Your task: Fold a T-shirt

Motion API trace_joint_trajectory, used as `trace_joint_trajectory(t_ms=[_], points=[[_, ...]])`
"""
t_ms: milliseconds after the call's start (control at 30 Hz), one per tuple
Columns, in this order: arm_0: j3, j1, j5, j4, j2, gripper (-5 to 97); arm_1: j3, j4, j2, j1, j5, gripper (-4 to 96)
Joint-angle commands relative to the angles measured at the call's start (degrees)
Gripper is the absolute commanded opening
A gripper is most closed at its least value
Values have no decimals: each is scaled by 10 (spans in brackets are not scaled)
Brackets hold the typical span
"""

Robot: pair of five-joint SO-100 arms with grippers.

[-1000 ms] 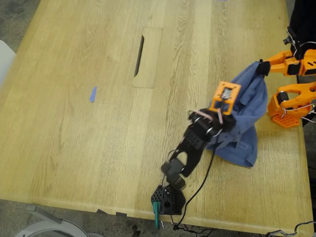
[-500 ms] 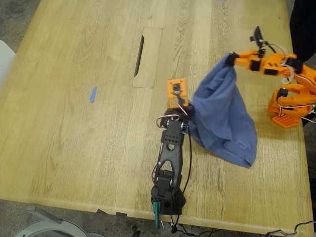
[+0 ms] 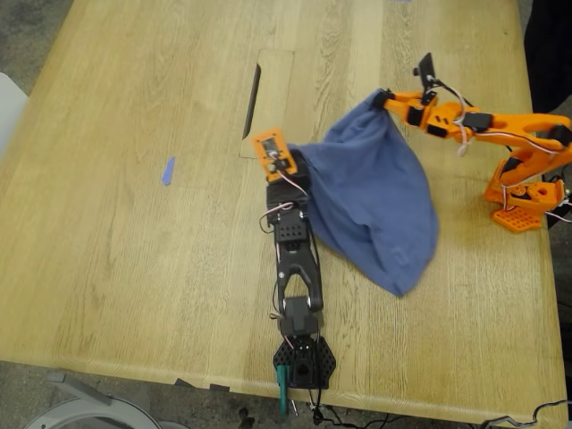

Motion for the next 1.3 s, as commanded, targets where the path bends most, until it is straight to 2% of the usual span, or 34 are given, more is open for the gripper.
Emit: trace_joint_trajectory(t_ms=[0, 100, 333, 467, 767, 867, 1033, 1100, 1167, 1200, 1267], points=[[-27, -40, 7, -145, -25, -3, -84, -74, -91, 19, 3, 12], [-62, -58, 10, -231, -95, -3, -178, -135, -212, 35, 3, 9], [-229, -98, 15, -290, -267, -3, -381, -157, -413, 54, 7, 9], [-330, -120, 18, -284, -359, -3, -448, -163, -480, 66, 7, 10], [-472, -150, 30, -288, -450, -3, -626, -121, -568, 112, -1, 10], [-533, -155, 31, -316, -483, -3, -724, -77, -606, 123, 1, 10], [-593, -148, 31, -281, -491, -3, -933, 33, -693, 129, 7, 9], [-589, -139, 31, -236, -468, -3, -1078, 128, -754, 130, 10, 9], [-589, -128, 31, -181, -442, -2, -1319, 286, -869, 127, 10, 12], [-592, -123, 32, -156, -430, -2, -1392, 345, -913, 127, 14, 10], [-584, -114, 33, -95, -398, -2, -1386, 381, -880, 129, 12, 10]])
